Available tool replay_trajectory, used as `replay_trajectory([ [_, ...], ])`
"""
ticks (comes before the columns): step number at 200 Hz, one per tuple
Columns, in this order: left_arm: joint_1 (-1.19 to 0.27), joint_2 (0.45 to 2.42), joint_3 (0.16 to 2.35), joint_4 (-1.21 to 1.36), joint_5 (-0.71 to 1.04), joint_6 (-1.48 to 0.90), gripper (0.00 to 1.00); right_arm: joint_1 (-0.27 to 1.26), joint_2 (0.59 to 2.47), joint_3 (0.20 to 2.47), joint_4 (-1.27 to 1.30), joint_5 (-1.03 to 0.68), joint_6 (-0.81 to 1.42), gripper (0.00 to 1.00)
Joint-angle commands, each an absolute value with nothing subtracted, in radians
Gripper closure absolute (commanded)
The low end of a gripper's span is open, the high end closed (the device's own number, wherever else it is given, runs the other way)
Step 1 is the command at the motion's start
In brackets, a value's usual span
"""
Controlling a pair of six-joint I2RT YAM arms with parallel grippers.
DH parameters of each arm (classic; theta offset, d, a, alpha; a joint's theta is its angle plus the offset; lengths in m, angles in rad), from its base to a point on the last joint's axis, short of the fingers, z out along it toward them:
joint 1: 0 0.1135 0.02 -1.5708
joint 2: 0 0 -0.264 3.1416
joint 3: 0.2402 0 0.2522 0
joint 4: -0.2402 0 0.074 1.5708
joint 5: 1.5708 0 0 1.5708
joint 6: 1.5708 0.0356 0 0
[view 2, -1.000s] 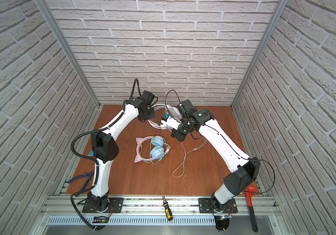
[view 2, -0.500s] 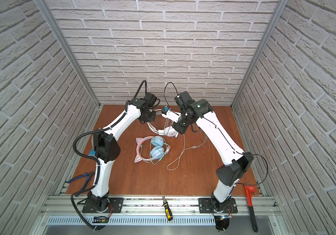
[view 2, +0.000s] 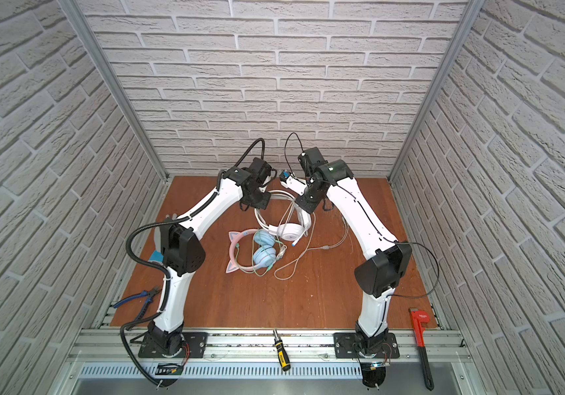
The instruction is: Wrap the headphones
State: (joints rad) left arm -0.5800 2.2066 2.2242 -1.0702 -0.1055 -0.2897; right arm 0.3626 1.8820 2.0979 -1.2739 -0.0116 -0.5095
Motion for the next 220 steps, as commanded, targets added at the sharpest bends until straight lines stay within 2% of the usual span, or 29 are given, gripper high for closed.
replay_trajectory([
  [1,-0.587,2.141,2.213,-1.006,-0.004,-0.241,1.0,0.332,1.908,2.128,-1.199,-0.021,-0.502,0.94],
  [38,-0.591,2.095,2.169,-0.963,0.085,-0.208,1.0,0.29,1.999,2.179,-1.213,-0.044,-0.49,0.94],
  [97,-0.593,2.019,2.086,-0.899,0.162,-0.195,1.0,0.205,2.052,2.152,-1.165,-0.203,-0.412,0.9],
  [148,-0.581,1.949,2.015,-0.847,0.243,-0.204,1.0,0.141,1.984,1.866,-0.924,-0.378,-0.3,0.85],
  [184,-0.55,1.899,1.952,-0.793,0.302,-0.247,1.0,0.113,1.942,1.764,-0.846,-0.493,-0.228,0.8],
  [220,-0.519,1.877,1.925,-0.757,0.338,-0.292,1.0,0.106,1.883,1.545,-0.588,-0.576,-0.065,0.7],
])
